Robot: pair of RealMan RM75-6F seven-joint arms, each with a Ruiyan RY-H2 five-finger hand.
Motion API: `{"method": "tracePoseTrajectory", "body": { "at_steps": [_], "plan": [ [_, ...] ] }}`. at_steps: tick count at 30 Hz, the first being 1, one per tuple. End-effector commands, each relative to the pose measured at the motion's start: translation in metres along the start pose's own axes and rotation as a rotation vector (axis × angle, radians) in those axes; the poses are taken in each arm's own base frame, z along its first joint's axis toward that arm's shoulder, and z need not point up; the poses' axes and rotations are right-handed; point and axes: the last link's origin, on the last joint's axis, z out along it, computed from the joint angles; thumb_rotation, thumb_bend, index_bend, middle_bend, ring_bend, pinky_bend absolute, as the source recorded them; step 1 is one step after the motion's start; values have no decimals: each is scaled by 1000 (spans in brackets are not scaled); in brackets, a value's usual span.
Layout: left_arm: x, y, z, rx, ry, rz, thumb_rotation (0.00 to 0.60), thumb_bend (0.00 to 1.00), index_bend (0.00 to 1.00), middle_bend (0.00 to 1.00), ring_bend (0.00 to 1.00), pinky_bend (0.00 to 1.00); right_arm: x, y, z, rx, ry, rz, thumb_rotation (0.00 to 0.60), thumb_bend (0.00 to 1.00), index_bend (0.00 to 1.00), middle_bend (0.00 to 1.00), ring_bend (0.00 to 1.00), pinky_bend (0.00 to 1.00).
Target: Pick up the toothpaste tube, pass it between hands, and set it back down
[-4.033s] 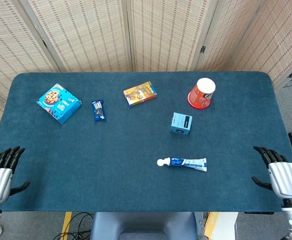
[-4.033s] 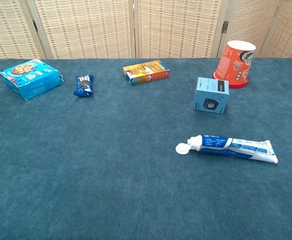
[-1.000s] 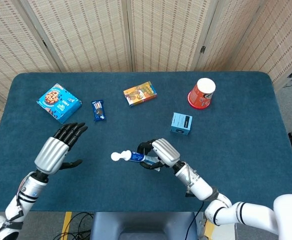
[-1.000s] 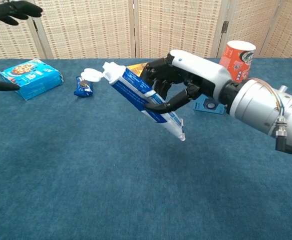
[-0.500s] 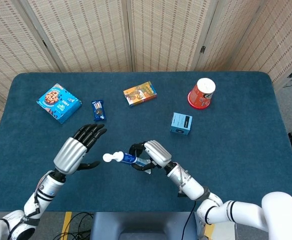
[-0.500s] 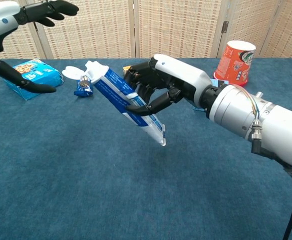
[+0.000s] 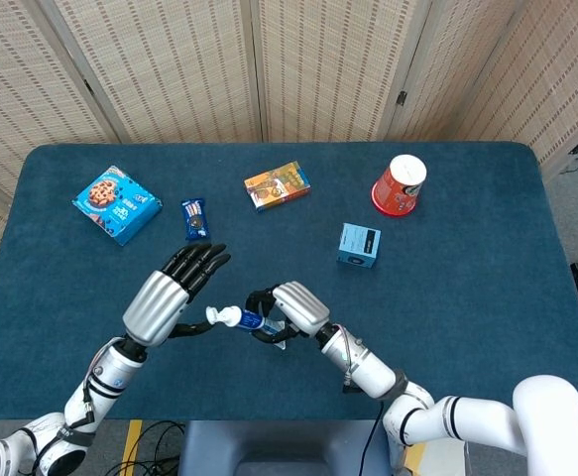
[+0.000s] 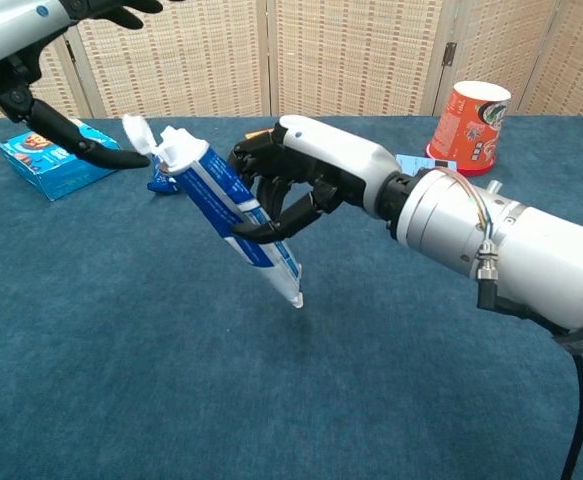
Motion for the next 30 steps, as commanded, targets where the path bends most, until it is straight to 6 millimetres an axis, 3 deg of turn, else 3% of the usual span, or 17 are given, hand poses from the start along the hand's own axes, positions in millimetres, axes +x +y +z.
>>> {"method": "tracePoseTrajectory", "body": {
  "at_steps": [1, 12, 19, 20, 22, 23, 24, 26, 28, 30],
  "plan": [
    [2, 0, 2, -1, -6, -1, 600, 135, 7, 86, 106, 162, -1, 2, 0, -12, -11, -11, 600, 649, 693, 690, 535, 461],
    [11, 4, 13, 13, -12, -39, 600, 135, 13, 86, 106, 162, -3, 3, 3, -23, -18, -12, 600, 651, 693, 691, 535, 461],
    [24, -1, 13, 93, -52, -195, 596, 125, 21, 82, 106, 162, 6, 6, 2, -29, 14, 20, 600, 651, 693, 691, 535, 461],
    [24, -1, 13, 103, -62, -232, 569, 112, 27, 81, 105, 162, 6, 5, 3, -26, 13, 21, 600, 653, 693, 691, 535, 461],
    [26, 1, 14, 110, -79, -310, 419, 77, 42, 81, 103, 161, 5, 1, 6, -17, 6, 15, 600, 657, 693, 691, 535, 461],
    [26, 1, 15, 110, -84, -336, 294, 57, 50, 81, 101, 161, 5, -1, 8, -13, 4, 14, 600, 658, 693, 691, 535, 461],
    [26, 2, 15, 106, -88, -354, 205, 41, 57, 81, 99, 160, 4, -3, 10, -9, 3, 13, 600, 658, 693, 691, 535, 461],
    [24, 3, 16, 93, -98, -365, 90, 21, 66, 81, 95, 158, 2, -7, 15, -3, -1, 15, 600, 660, 693, 691, 535, 461],
    [22, 5, 17, 84, -109, -360, 24, 7, 68, 81, 92, 157, 0, -12, 19, 2, -4, 16, 600, 661, 693, 691, 535, 461],
    [21, 6, 18, 81, -117, -358, 2, 0, 68, 81, 89, 157, -2, -16, 22, 6, -4, 17, 600, 662, 693, 691, 535, 461]
  ]
}}
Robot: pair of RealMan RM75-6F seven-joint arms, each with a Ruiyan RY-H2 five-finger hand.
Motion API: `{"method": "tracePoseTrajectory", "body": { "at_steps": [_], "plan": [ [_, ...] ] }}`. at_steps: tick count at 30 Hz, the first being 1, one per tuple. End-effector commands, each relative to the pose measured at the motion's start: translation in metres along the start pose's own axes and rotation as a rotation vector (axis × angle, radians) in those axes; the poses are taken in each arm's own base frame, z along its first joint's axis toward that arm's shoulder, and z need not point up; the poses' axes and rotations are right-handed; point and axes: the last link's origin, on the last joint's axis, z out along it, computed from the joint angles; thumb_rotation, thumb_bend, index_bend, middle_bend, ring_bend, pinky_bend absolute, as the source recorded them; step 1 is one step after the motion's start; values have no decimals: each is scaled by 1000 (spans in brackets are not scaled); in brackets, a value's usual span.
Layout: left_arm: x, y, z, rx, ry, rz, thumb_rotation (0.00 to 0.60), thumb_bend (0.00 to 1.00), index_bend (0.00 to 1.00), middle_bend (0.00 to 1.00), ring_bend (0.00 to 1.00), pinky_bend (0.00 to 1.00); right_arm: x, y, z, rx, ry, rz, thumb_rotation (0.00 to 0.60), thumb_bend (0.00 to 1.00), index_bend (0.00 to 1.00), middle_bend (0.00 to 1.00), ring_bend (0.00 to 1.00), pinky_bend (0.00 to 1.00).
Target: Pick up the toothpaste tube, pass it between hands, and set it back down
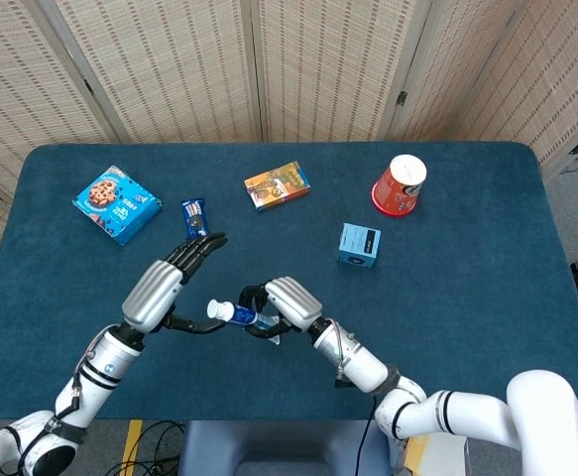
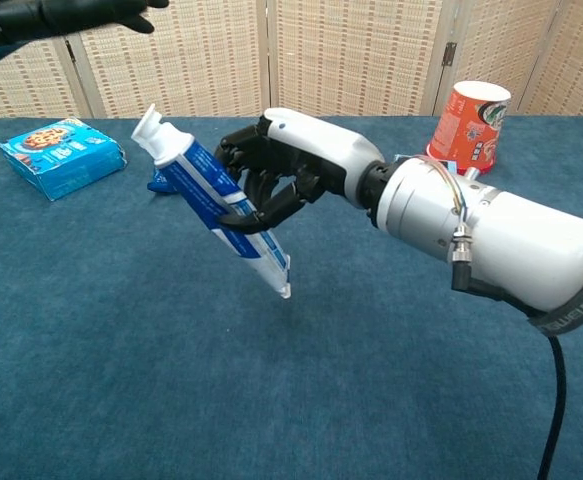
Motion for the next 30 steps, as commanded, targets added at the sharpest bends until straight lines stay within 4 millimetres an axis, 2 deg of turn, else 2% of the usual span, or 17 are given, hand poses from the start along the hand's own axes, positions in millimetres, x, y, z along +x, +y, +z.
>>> {"method": "tracePoseTrajectory", "body": {
  "at_steps": [1, 13, 20, 30],
  "plan": [
    [-3, 2, 2, -4, -16, 6, 0, 0, 68, 81, 89, 157, -3, -7, 6, 7, -2, 5, 600, 663, 693, 691, 535, 461],
    [-17, 3, 8, -19, -69, 107, 0, 0, 62, 80, 66, 154, -13, -25, 21, 12, -6, 64, 600, 685, 694, 692, 537, 461],
    [-21, 3, 9, 0, -120, 122, 0, 0, 4, 51, 36, 152, -17, -30, 22, 20, -7, 88, 600, 693, 702, 700, 543, 466],
    [-23, 4, 8, 11, -178, 203, 0, 0, 0, 24, 21, 149, -20, -34, 23, 20, -16, 99, 600, 704, 714, 715, 557, 480]
  ]
}}
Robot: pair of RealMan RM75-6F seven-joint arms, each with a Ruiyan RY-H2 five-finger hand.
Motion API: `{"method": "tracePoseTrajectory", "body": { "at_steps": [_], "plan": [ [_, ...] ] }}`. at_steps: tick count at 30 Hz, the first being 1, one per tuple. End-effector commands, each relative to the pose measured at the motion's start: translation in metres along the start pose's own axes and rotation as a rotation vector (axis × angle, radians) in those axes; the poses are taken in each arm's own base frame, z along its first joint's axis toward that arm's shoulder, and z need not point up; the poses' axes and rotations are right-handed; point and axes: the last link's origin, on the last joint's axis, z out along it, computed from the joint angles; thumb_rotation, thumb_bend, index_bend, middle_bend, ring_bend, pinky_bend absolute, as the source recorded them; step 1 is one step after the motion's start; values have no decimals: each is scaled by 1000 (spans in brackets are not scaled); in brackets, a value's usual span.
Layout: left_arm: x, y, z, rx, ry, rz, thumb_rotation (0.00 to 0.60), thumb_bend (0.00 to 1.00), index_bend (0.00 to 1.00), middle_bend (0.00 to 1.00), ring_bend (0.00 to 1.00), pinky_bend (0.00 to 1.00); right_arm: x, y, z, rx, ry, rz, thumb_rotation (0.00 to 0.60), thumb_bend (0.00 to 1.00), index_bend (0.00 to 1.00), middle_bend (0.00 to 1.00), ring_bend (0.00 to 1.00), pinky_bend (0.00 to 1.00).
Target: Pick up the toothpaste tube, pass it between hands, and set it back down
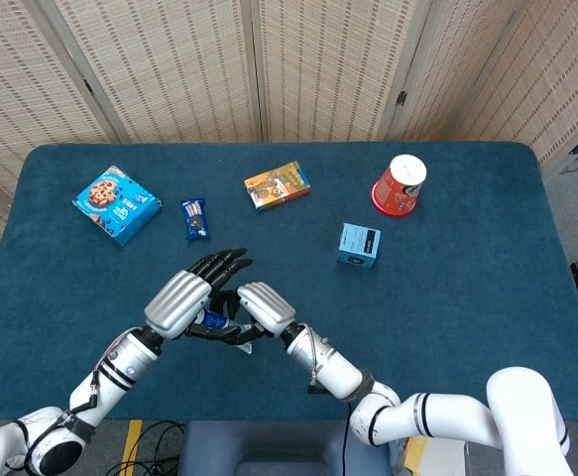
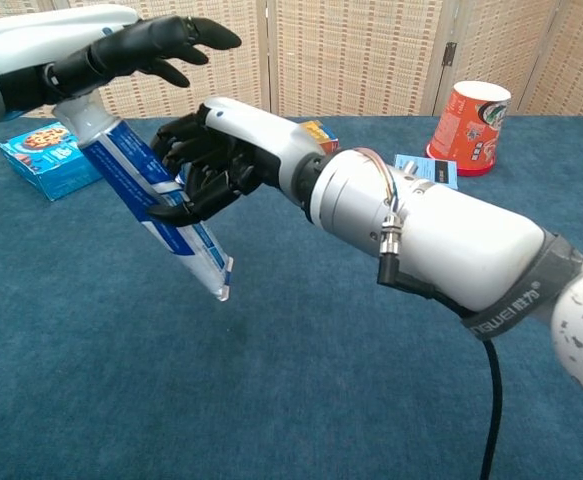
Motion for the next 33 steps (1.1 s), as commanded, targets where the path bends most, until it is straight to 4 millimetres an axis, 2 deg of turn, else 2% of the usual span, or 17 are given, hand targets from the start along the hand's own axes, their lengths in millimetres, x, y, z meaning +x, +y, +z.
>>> {"method": "tracePoseTrajectory", "body": {
  "at_steps": [1, 14, 25, 29, 33],
  "plan": [
    [-1, 1, 0, 2, -22, 36, 0, 0, 0, 23, 21, 149, -1, 0, 0, -2, -2, 2, 600, 708, 715, 717, 558, 480],
    [-5, 5, 1, 17, -97, 56, 0, 0, 0, 9, 21, 149, 0, 1, 0, -7, 2, 3, 600, 731, 729, 731, 570, 494],
    [0, 1, 2, 42, -67, 63, 0, 0, 0, 5, 21, 149, -1, 9, -3, -29, -27, -16, 600, 722, 731, 728, 570, 494],
    [6, -8, -2, 74, -36, 54, 0, 0, 0, 5, 21, 149, 5, 20, -9, -73, -84, -102, 600, 699, 731, 721, 570, 494],
    [10, -19, -9, 113, -9, 52, 0, 0, 0, 5, 21, 148, 23, 36, -17, -139, -157, -295, 600, 645, 730, 691, 570, 494]
  ]
}}
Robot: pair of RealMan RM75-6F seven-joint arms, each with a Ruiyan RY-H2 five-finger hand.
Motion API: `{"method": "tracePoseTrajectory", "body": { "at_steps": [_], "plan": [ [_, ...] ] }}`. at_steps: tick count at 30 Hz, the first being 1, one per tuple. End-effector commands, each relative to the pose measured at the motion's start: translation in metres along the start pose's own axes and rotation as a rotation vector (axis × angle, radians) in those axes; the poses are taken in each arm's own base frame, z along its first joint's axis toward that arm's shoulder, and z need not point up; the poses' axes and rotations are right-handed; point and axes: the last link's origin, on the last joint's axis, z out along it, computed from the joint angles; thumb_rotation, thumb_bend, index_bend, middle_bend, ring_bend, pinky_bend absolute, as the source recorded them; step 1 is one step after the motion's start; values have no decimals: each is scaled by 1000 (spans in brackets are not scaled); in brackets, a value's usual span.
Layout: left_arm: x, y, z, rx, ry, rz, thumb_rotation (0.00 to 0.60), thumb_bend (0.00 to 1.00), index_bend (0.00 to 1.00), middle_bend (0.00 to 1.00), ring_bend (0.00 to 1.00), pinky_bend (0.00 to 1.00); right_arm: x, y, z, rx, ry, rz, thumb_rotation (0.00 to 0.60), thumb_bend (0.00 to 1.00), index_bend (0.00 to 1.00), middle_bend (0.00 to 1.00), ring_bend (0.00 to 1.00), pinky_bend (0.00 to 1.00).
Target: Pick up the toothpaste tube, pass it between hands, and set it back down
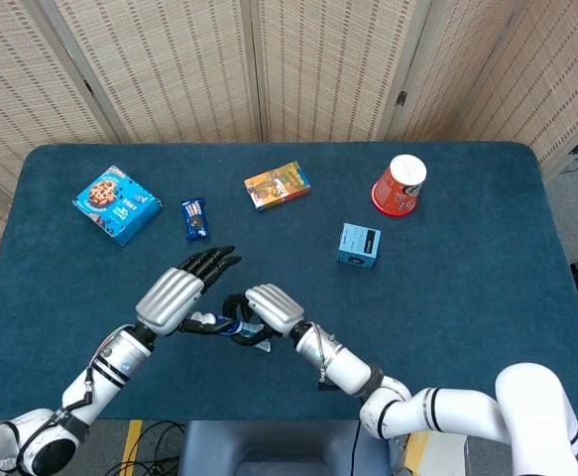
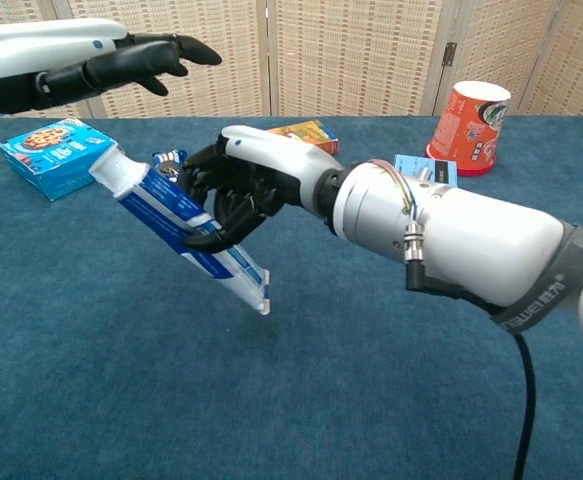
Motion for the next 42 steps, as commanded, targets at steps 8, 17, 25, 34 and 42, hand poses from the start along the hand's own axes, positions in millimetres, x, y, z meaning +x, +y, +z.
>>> {"method": "tracePoseTrajectory", "body": {
  "at_steps": [8, 17, 25, 34, 42],
  "plan": [
    [6, -36, -14, 108, 53, -14, 0, 0, 0, 5, 21, 149, 28, 45, -18, -240, -176, -447, 600, 383, 529, 476, 409, 459],
    [7, -63, -28, 198, 80, 12, 0, 0, 0, 5, 21, 149, 43, 39, -27, -312, -155, -485, 600, 205, 0, 129, 136, 217],
    [16, -95, -52, 324, 148, 76, 600, 0, 0, 2, 30, 144, 102, 35, -89, -327, 27, -535, 600, 249, 7, 187, 126, 216],
    [25, -125, -89, 448, 228, 196, 600, 0, 0, 2, 30, 144, 146, 55, -204, -414, 226, -658, 600, 386, 164, 303, 207, 251],
    [23, -133, -130, 529, 286, 247, 600, 0, 23, 12, 30, 145, 142, 72, -303, -483, 389, -677, 600, 286, 172, 300, 208, 253]
  ]
}}
